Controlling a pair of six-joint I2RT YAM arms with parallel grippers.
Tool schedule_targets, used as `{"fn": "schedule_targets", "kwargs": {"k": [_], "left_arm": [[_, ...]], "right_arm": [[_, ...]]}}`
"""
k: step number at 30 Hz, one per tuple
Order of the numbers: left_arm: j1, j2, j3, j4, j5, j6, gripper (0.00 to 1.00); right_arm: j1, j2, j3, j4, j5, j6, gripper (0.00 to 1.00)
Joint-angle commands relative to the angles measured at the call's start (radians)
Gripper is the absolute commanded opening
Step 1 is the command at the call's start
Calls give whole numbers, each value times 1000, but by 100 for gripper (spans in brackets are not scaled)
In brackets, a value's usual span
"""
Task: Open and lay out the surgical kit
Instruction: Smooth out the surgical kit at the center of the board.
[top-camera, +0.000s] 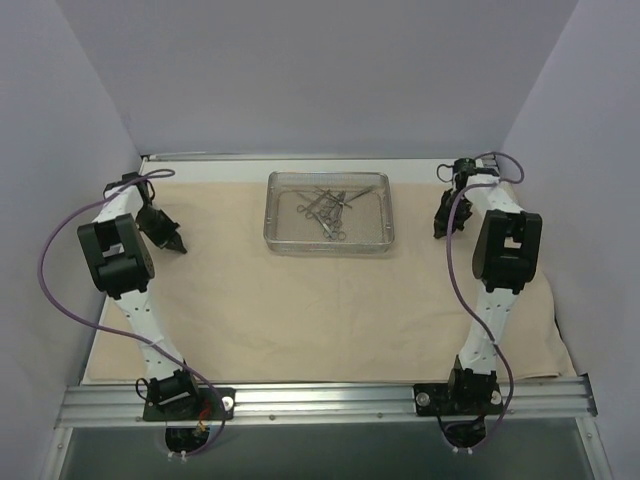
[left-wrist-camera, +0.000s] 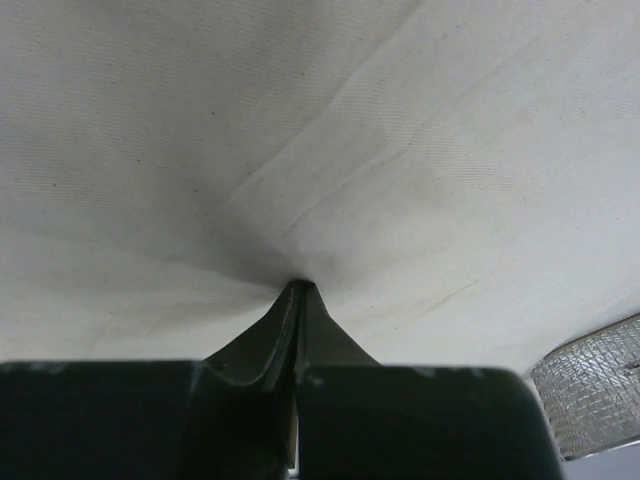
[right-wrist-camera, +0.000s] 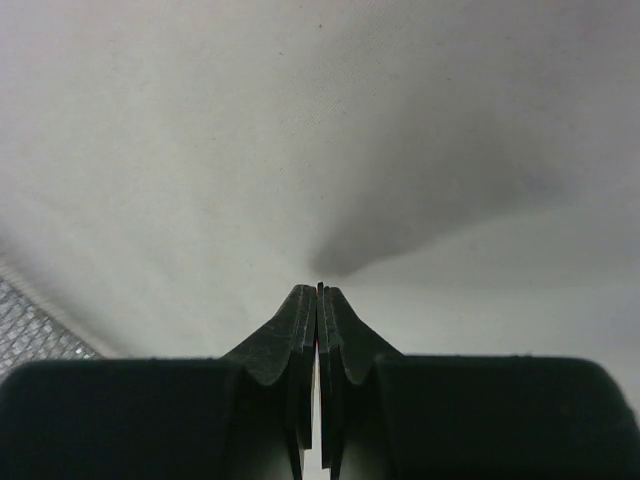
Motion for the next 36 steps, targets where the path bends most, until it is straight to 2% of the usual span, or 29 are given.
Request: {"fn": "schedule_targets", "kwargs": {"k": [1,6,12,16,20,28,30,36], "left_arm": [[-1,82,90,-85,-26,-23,2],[2,195,229,-159,-78,-21,2],[34,306,378,-260,-157,-17,2],[60,350,472,-296,-173,-2,2],[78,384,570,-331,-219,11,2],[111,373,529,-300,-239,37,2],[114,376,555,-305,-271,43,2],[123,427,639,-346,-253,48,2]], "right_arm": [[38,71,11,-19,-32,-5,0],[86,127,-21,41,-46,13,0],[155,206,79,9,-75,33,0],[165,229,123,4,-92,59,0],[149,221,96,-8,-60,85,0],[31,151,-28,26,-49,60,0],[27,152,-18,19,-43,24,0],[36,215,63,-26,-78,6,0]]}}
